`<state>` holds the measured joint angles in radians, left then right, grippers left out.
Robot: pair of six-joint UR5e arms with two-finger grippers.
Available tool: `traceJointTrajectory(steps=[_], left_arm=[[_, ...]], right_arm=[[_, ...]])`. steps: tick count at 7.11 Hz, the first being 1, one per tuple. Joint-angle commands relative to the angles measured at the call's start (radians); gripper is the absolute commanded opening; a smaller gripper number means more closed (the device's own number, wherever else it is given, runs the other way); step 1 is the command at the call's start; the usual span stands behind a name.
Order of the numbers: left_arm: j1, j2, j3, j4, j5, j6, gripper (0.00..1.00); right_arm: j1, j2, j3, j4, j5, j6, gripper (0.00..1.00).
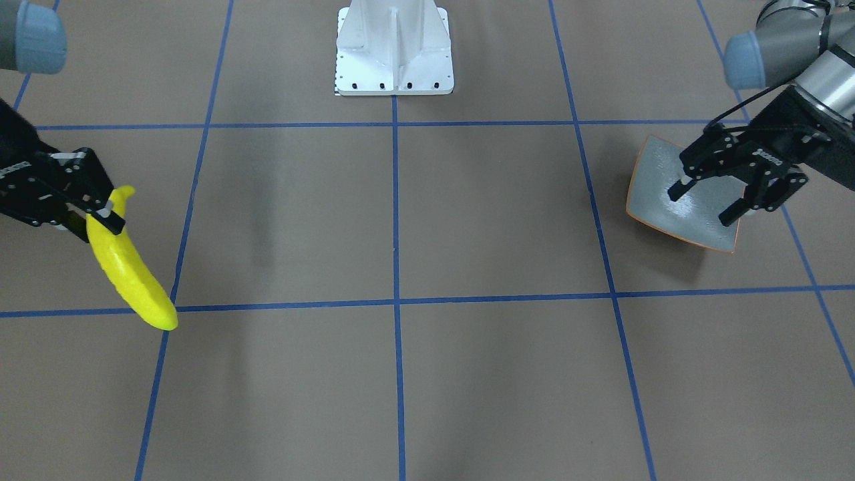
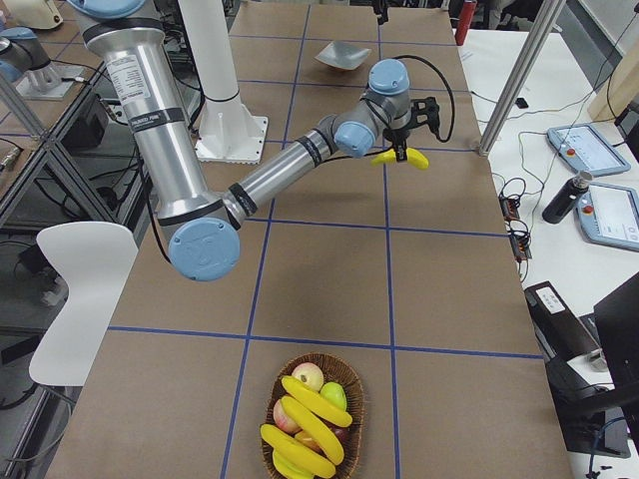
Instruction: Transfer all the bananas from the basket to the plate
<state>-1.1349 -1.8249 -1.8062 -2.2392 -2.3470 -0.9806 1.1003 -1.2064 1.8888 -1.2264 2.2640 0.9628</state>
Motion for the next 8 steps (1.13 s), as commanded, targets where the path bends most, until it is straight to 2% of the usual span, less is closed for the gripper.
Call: traceJointTrajectory(steps=[1,3,4,5,6,8], left_arm=[[0.084,-0.110,0.011,-0.070,0.012,-0.456,1.00],[0.189,-0.224,0.043,-0.076,0.108,-0.735,1.00],[0.202,-0.285,0.063,-0.077,0.191,-0.927,1.00],[0.214,-0.324,0.088,-0.111,0.196,-1.037,1.00],[0.216,-0.341,0.097,-0.131,0.198,-1.160,1.00],[0.257,-0.364,0.114,-0.152,0.257,-1.329,1.00]], right_arm=[[-0.168,0.094,0.004,0.062,-0.162,0.175,0.00],[-0.311,0.169,0.041,0.068,-0.327,0.299,0.00],[-0.392,0.177,0.053,0.126,-0.434,0.339,0.00],[-0.457,0.180,0.052,0.192,-0.524,0.382,0.00],[-0.502,0.194,0.052,0.197,-0.590,0.393,0.00],[-0.539,0.232,0.055,0.197,-0.645,0.424,0.00]])
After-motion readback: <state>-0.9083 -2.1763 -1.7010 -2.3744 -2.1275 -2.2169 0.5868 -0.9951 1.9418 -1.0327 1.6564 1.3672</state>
